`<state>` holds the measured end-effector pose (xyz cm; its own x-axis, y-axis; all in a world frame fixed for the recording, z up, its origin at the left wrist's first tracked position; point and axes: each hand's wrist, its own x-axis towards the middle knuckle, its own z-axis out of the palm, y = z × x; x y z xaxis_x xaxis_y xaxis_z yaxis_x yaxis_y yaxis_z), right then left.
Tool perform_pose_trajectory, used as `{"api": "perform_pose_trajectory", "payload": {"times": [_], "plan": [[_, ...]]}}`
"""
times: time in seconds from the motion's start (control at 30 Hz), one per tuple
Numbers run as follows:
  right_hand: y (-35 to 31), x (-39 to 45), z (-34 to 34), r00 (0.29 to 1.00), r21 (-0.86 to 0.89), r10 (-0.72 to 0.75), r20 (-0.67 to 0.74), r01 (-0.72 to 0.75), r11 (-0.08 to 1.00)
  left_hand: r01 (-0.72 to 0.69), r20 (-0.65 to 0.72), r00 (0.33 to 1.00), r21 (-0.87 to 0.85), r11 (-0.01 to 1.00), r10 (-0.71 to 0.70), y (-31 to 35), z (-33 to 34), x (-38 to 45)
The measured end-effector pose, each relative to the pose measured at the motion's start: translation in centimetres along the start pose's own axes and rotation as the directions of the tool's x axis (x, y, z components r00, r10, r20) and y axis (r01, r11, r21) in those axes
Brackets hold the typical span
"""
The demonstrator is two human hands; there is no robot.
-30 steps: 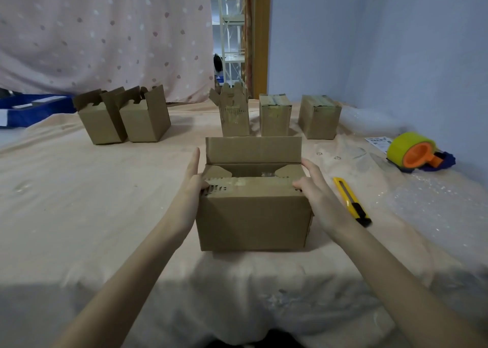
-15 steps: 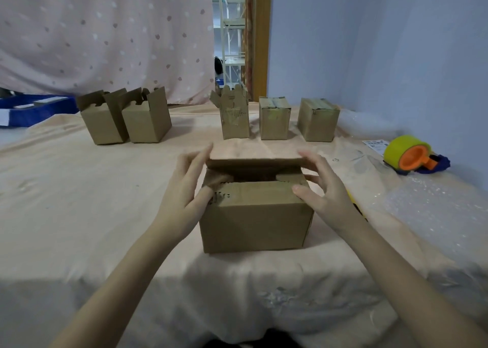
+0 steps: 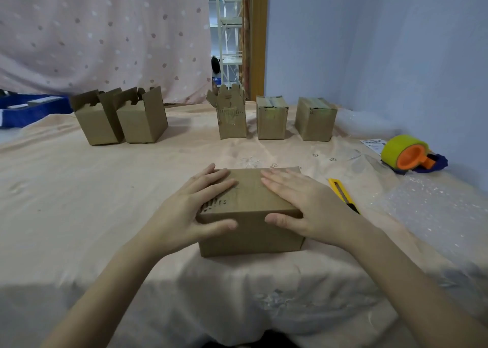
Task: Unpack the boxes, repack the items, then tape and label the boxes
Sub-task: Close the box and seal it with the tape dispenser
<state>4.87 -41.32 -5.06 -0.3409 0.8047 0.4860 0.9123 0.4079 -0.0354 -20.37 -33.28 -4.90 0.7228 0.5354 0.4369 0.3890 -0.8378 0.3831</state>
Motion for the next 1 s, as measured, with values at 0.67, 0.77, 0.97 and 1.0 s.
{"api": "perform_pose_trajectory", "payload": {"times": [0.67, 0.77, 0.97, 1.0], "plan": [[7.0, 0.3, -1.1, 0.964, 0.204, 0.252, 0.080, -0.263, 0.943, -0.056, 0.020, 0.998, 0.145, 0.988, 0.053, -1.0, 2.6, 7.7], [9.2, -0.4, -1.1, 0.896, 0.379, 0.423, -0.138, -0.346, 0.858, -0.025, -0.009, 1.000, 0.145, 0.989, 0.027, -0.8, 3.0, 8.5], [20.5, -3.9, -1.8, 0.450, 0.291, 0.866, -0.219, -0.817, 0.498, -0.021, -0.034, 0.999, 0.358, 0.933, 0.036, 1.2, 2.4, 10.0], [21.9, -4.4, -1.9, 0.392, 0.272, 0.901, -0.187, -0.860, 0.431, -0.043, -0.025, 0.998, 0.413, 0.910, 0.058, 1.6, 2.3, 10.3]]}}
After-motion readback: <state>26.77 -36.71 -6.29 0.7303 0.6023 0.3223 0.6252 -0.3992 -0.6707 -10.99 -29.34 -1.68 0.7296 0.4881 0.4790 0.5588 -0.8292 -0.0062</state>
